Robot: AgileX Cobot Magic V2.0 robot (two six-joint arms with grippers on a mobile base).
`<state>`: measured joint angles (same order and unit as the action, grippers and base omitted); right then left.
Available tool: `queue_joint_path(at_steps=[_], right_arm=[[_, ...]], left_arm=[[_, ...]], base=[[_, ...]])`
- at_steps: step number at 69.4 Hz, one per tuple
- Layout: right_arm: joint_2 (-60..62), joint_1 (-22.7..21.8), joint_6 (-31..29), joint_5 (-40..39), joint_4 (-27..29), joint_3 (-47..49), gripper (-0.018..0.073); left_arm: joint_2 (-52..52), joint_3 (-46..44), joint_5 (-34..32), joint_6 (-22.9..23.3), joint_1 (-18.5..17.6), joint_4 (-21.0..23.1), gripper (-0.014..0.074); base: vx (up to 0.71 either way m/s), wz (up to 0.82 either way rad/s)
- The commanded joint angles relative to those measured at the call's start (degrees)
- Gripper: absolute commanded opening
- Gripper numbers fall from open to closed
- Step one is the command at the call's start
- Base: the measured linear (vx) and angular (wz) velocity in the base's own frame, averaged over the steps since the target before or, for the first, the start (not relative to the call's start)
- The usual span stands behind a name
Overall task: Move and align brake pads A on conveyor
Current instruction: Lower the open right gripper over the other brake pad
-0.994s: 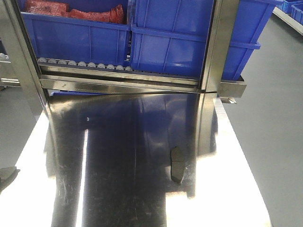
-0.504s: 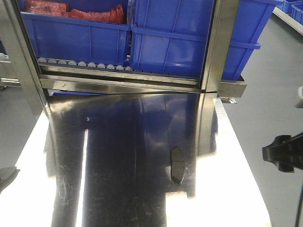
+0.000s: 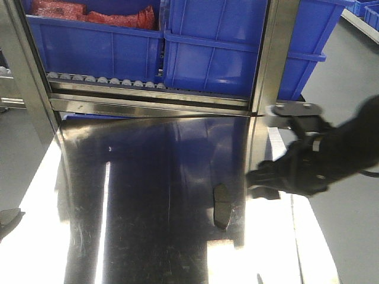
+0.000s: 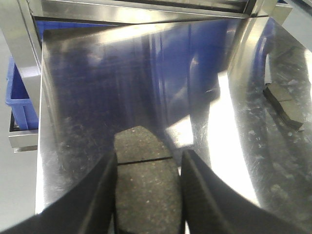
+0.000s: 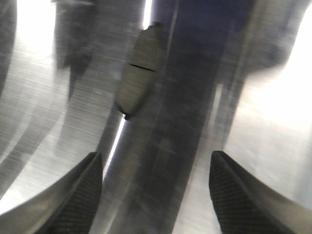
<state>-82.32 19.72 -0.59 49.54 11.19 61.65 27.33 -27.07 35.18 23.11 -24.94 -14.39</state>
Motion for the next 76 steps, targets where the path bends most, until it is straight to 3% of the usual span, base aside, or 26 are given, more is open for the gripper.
queue_joint_path(at_steps=[1, 20, 36, 52, 76], right_arm=[[-3.28, 2.79, 4.1, -2.01, -1.86, 5.51, 0.045], [-15.13, 4.36, 11.29, -0.68, -4.1, 14.23, 0.045], [-23.08, 4.36, 12.08, 7.45, -4.8, 22.4, 0.045], [-29.0, 4.36, 18.1, 14.2, -8.4, 28.69, 0.045], [-33.04, 4.55, 19.36, 15.71, -5.95, 32.33, 0.045]], left_arm=[[0.41, -1.7, -5.48, 0.38, -0.21, -0.47, -0.0006], [0.41, -1.7, -5.48, 0.38, -0.21, -0.47, -0.0006], [0.41, -1.7, -5.48, 0.38, -0.21, -0.47, -0.0006], [0.41, -1.7, -5.48, 0.38, -0.21, -0.47, -0.0006], [0.41, -1.7, -5.48, 0.38, -0.21, -0.47, -0.0006]], base=[[0.0, 0.0], [0.0, 0.0], [0.0, 0.0], [0.0, 0.0], [0.0, 0.0]])
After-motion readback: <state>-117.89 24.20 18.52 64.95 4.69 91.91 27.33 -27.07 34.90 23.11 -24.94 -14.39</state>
